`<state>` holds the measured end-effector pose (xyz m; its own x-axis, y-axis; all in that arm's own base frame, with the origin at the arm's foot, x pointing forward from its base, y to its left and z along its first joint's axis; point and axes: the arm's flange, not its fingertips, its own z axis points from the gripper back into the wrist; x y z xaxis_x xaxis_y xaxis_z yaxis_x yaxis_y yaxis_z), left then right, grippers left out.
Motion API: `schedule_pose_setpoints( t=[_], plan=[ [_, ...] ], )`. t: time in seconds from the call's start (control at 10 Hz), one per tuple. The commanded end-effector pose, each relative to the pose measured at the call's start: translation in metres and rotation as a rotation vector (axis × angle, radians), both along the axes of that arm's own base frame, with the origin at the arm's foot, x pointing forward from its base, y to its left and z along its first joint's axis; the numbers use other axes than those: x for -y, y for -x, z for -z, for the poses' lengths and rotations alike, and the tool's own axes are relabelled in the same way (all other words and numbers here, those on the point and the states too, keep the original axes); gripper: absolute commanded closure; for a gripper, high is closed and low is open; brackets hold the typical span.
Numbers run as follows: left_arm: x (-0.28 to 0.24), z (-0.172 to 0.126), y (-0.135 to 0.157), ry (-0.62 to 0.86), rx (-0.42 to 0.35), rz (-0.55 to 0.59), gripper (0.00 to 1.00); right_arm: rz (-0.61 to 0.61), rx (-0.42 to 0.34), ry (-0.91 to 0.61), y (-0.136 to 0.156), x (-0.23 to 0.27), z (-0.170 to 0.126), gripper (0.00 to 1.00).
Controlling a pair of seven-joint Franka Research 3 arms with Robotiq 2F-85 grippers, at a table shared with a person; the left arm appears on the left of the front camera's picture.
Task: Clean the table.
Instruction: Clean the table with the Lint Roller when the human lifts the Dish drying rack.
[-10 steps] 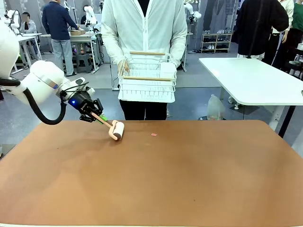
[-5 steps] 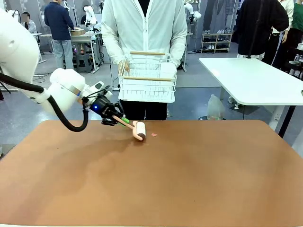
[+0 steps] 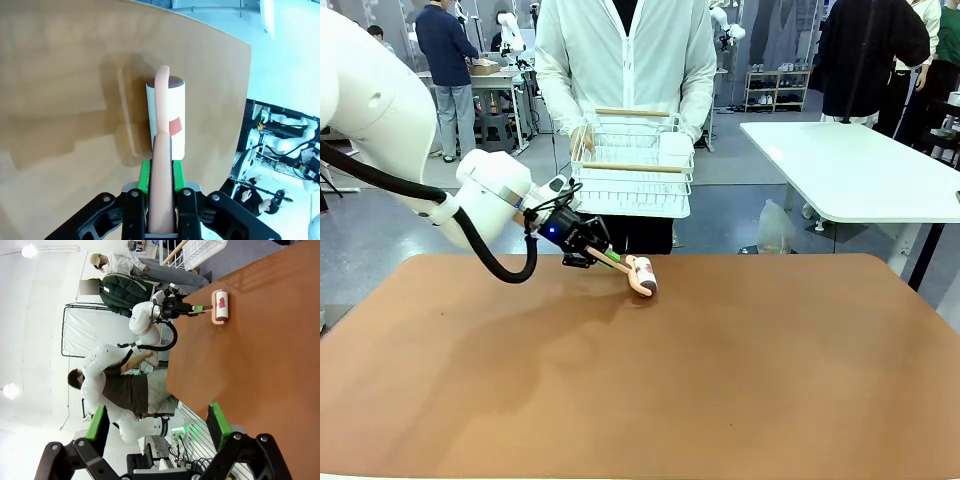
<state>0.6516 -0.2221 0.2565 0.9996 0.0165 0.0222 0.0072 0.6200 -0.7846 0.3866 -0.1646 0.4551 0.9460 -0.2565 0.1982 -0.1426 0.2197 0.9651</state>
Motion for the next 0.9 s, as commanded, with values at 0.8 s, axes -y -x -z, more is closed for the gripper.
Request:
schedule_pose_setpoints(
  t=[0.8],
  plan=[
    [0.057, -0.076, 0.029, -0.013, -0.036, 0.167, 0.79, 0.003, 0.006, -0.014, 0.000, 0.000, -0.005, 0.00]
  ],
)
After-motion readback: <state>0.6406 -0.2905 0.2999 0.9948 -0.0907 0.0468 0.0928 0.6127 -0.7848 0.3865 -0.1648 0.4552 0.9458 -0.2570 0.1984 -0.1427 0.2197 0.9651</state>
